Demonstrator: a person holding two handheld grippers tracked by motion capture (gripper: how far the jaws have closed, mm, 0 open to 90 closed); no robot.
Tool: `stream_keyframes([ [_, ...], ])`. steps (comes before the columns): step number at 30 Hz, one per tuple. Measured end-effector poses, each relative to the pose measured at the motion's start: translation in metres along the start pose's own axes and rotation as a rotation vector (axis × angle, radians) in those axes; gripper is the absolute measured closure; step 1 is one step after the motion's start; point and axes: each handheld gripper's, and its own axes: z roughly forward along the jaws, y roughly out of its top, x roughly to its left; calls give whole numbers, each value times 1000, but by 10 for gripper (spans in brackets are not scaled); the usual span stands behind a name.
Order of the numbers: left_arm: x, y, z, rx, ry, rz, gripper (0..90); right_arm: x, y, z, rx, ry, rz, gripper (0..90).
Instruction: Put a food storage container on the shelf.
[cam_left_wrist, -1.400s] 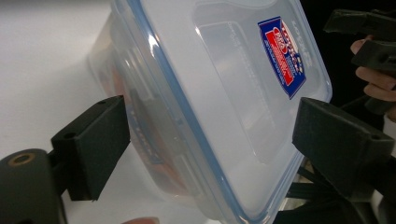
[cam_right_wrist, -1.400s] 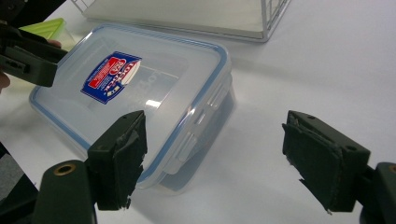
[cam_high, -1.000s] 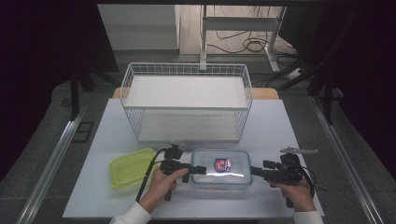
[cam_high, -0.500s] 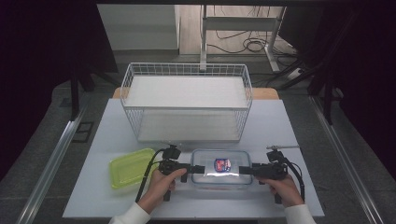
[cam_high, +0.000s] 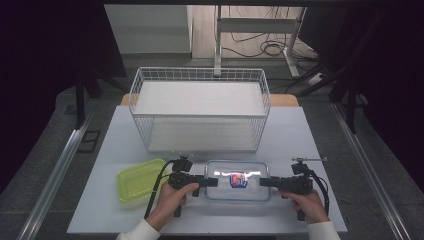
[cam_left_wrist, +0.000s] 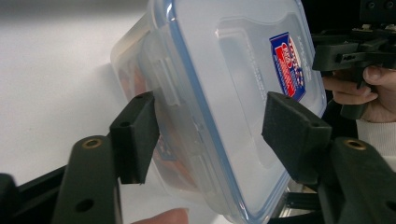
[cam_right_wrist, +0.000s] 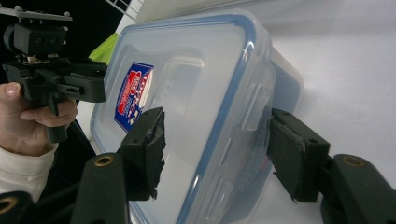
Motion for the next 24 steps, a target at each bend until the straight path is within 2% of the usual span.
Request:
stream_keyframes([
  [5, -4, -8, -7, -24, -14, 35, 430, 6, -9, -8, -39, 5, -43, 442],
  [8, -7, -11, -11, -21, -5, 83, 449, 9, -13, -11, -56, 11, -62, 459],
  [12, -8, -14, -14, -23, -18, 121, 470, 11, -18, -14, -66, 16, -89, 471],
  [15, -7, -15, -16, -29, -30, 121, 498, 12, -19, -16, -72, 18, -102, 486],
  [16, -5, -17, -16, -38, -47, 108, 503, 12, -21, -16, -78, 25, -105, 487],
  [17, -4, -17, -17, -36, -49, 119, 504, 12, -21, -16, -82, 24, -106, 487],
  [24, -9, -21, -17, -52, -28, 130, 503, 14, -25, -18, -97, 18, -120, 490],
])
